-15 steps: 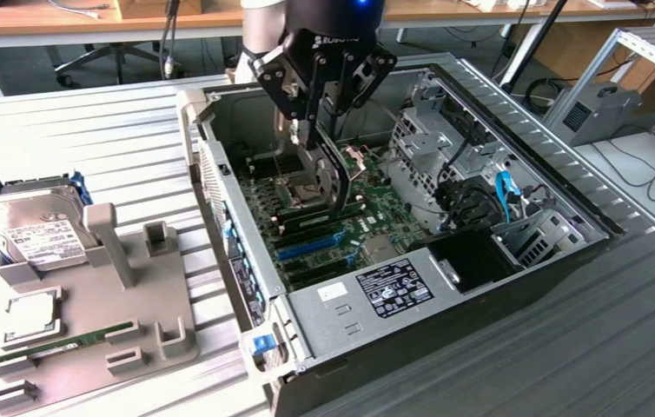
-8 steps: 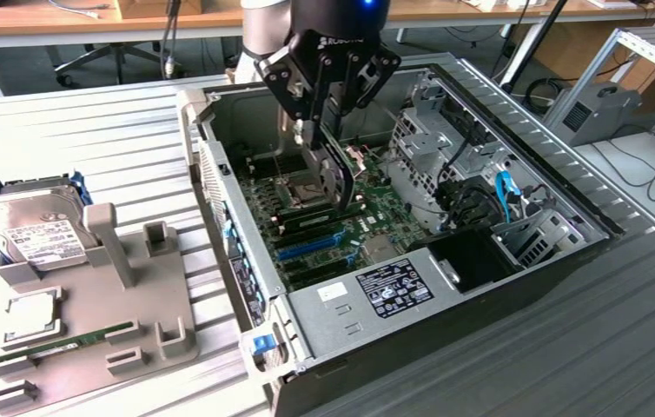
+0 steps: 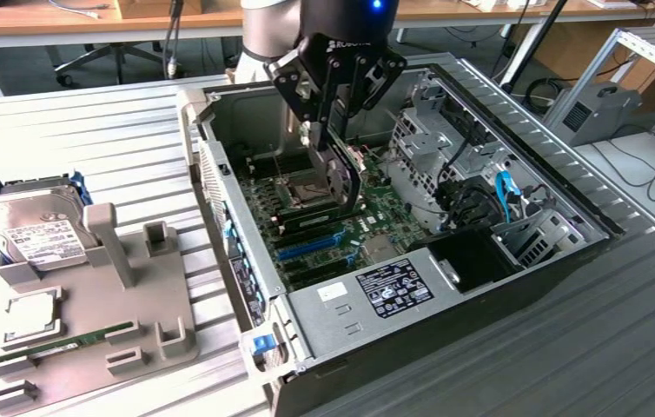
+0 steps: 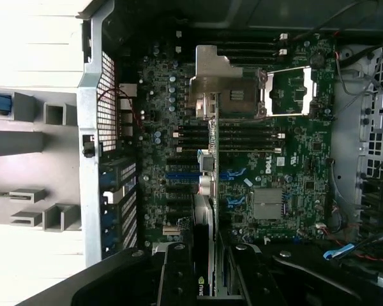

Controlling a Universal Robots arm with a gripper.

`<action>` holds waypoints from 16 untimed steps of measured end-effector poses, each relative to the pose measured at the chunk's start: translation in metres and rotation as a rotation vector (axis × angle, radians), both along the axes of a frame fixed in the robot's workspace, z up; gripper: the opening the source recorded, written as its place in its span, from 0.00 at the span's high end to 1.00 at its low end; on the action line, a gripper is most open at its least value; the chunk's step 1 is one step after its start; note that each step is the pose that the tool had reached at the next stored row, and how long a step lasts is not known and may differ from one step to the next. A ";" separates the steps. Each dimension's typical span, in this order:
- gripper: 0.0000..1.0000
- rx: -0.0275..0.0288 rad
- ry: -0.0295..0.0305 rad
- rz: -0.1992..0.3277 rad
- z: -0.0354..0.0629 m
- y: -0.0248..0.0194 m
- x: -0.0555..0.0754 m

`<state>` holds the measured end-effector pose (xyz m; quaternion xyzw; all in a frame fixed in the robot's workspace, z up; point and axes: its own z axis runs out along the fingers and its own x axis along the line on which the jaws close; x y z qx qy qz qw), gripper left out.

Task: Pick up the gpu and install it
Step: 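Pick up the gpu and move the gpu toward the slot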

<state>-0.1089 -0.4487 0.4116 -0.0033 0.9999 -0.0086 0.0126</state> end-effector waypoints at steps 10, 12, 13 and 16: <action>0.74 -0.0026 0.0002 0.000 -0.0031 0.0004 0.008; 0.74 -0.0032 0.0002 0.000 -0.0036 0.0005 0.010; 0.74 -0.0033 0.0001 0.000 -0.0039 0.0005 0.010; 0.74 -0.0044 0.0002 0.000 -0.0042 0.0006 0.012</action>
